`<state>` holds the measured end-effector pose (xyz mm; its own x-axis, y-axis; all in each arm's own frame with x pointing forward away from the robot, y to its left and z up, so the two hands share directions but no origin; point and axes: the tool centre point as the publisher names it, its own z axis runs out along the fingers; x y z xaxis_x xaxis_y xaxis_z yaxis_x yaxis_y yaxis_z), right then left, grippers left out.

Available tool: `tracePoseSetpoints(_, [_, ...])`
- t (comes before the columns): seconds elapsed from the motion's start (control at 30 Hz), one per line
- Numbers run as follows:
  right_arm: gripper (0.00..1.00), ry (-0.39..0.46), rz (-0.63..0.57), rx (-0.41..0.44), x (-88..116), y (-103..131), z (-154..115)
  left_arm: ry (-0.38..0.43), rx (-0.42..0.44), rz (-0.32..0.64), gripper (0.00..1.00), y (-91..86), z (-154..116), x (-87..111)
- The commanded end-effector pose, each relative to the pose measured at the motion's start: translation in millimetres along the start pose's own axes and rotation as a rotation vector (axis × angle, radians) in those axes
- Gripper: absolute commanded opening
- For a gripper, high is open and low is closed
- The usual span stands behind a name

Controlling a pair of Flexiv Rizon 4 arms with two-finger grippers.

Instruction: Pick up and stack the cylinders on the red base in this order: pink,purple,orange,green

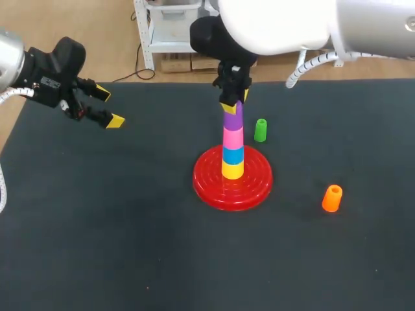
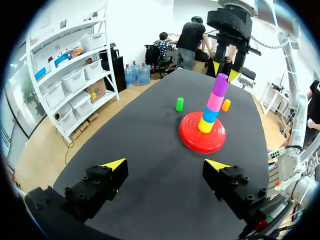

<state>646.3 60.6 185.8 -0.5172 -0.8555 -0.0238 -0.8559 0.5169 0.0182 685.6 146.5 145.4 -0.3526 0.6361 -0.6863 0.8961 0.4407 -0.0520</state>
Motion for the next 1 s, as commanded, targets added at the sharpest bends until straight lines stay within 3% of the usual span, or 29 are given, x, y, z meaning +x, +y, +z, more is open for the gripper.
tracePoseSetpoints(0.03, [0.0,0.008,0.0,-0.001,-0.6,0.9,3.4,-0.006,-0.001,0.002,1.0,-0.4,-0.2,1.4])
tracePoseSetpoints(0.5, [0.0,0.026,0.037,-0.023,6.5,0.0,11.9,-0.006,-0.001,0.002,1.0,-0.4,-0.2,1.4])
tracePoseSetpoints(0.53, [0.09,0.023,0.035,-0.025,5.9,0.0,8.8,-0.006,-0.001,0.002,1.0,-0.4,-0.2,1.4])
tracePoseSetpoints(0.57, [0.29,0.018,0.033,-0.025,5.1,-0.1,4.8,-0.006,-0.001,0.002,1.0,-0.4,-0.2,1.4])
tracePoseSetpoints(0.6, [0.97,0.012,0.031,-0.025,4.2,-0.1,0.6,-0.006,-0.001,0.002,1.0,-0.4,-0.2,1.4])
tracePoseSetpoints(0.83, [1.0,-0.109,0.013,-0.008,4.2,3.3,-43.5,-0.006,-0.001,0.002,1.0,-0.4,-0.2,1.4])
tracePoseSetpoints(1.0, [1.0,-0.187,0.009,0.015,23.1,0.9,-69.3,-0.006,-0.001,0.002,1.0,-0.4,-0.2,1.4])
